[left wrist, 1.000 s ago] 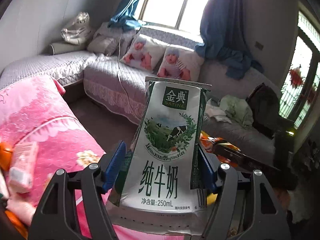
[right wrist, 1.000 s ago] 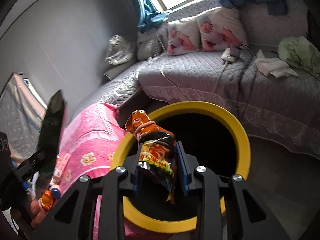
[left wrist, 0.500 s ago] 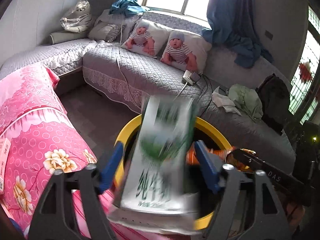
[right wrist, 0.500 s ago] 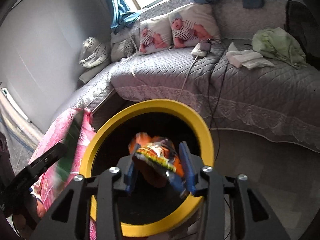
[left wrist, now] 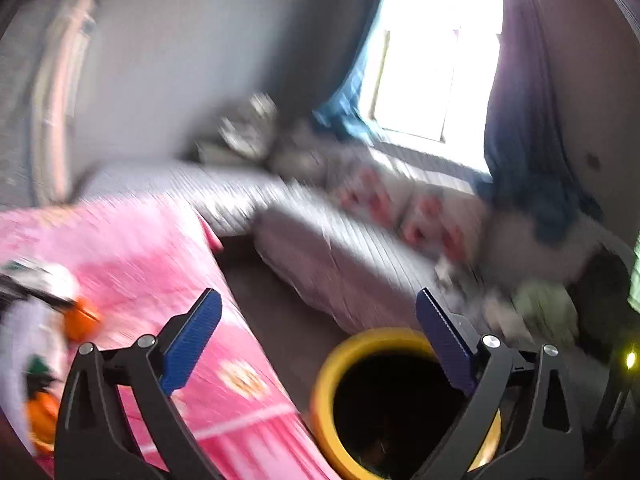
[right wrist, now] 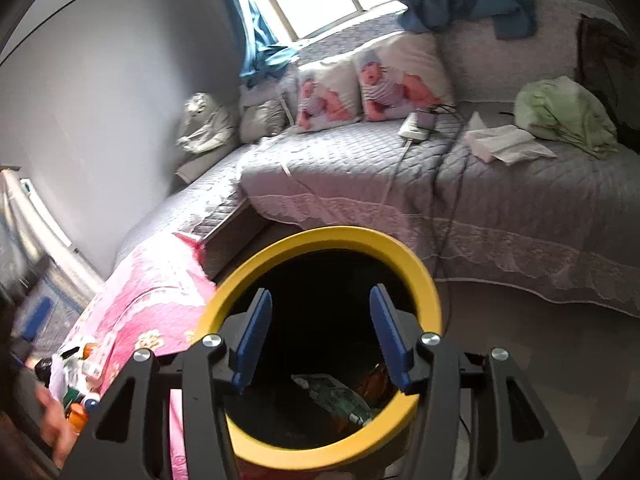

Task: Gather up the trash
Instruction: 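Carry both items over the yellow bin and open both tools to drop them, then grasp the white foam mesh sleeve with the right tool while the left grasps a black plastic bag, then carry the foam sleeve and black bag over the bin and open both tools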

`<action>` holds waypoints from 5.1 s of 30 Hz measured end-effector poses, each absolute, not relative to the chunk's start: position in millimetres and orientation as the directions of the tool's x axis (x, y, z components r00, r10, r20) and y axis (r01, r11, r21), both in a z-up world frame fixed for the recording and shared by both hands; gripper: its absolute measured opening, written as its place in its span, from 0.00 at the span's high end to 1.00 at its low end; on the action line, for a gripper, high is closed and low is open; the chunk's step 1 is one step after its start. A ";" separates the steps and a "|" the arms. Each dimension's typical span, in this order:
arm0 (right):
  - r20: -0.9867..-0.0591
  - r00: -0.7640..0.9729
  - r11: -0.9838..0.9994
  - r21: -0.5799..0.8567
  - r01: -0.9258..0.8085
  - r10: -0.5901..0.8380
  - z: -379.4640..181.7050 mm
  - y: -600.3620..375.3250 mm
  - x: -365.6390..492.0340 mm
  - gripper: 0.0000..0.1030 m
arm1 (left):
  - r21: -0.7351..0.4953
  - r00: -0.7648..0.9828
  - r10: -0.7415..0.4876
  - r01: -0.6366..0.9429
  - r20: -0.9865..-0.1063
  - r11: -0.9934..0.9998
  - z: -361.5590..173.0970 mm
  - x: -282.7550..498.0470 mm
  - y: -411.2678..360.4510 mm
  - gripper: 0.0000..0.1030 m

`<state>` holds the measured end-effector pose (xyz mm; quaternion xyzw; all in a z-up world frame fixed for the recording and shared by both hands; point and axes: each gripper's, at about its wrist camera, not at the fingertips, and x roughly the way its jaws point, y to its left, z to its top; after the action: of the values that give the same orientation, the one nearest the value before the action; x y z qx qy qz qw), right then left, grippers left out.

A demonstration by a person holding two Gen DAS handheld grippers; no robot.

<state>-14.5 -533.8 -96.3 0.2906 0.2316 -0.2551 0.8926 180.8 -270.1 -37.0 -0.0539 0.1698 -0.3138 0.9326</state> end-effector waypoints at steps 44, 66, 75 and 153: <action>-0.690 0.606 0.918 0.274 -0.288 0.396 -90.2 -183.3 212.5 0.59 | -0.104 0.869 -0.228 0.203 -0.438 0.974 -6.9 151.9 100.7 0.08; -0.529 0.643 0.807 0.530 -0.260 0.554 -75.9 -329.8 117.6 0.88 | 0.011 0.695 -0.315 0.421 -0.646 0.907 -85.4 301.6 -40.6 0.08; -0.510 0.654 0.789 0.569 -0.231 0.559 -78.0 -344.6 109.5 0.88 | -0.011 0.677 -0.287 0.381 -0.678 0.924 -98.0 325.4 -50.1 0.71; -0.589 0.802 0.751 0.482 0.451 -0.103 -142.4 -556.6 0.0 0.79 | -0.355 0.275 -0.749 0.749 -0.603 0.560 -109.2 221.9 -406.1 0.55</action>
<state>0.0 -556.6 -142.4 0.3169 0.2741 -0.1547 0.8947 221.9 -406.2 -109.2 -0.0002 0.3778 -0.4690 0.7983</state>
